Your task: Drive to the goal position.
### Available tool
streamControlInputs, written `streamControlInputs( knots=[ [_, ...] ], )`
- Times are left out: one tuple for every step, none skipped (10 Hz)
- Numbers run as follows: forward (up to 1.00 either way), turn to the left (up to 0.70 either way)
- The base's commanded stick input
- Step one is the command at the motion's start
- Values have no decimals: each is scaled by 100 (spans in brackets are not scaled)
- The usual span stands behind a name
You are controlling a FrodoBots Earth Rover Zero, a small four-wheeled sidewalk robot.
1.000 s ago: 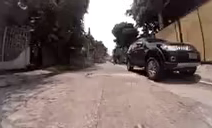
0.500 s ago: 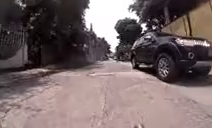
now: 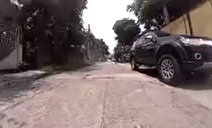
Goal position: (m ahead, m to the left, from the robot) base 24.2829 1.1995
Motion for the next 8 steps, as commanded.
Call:
streamControlInputs(
  knots=[
    [100,3],
    [100,3],
    [100,3],
    [100,3],
    [100,3],
    [100,3],
    [100,3],
    [100,3]
  ],
)
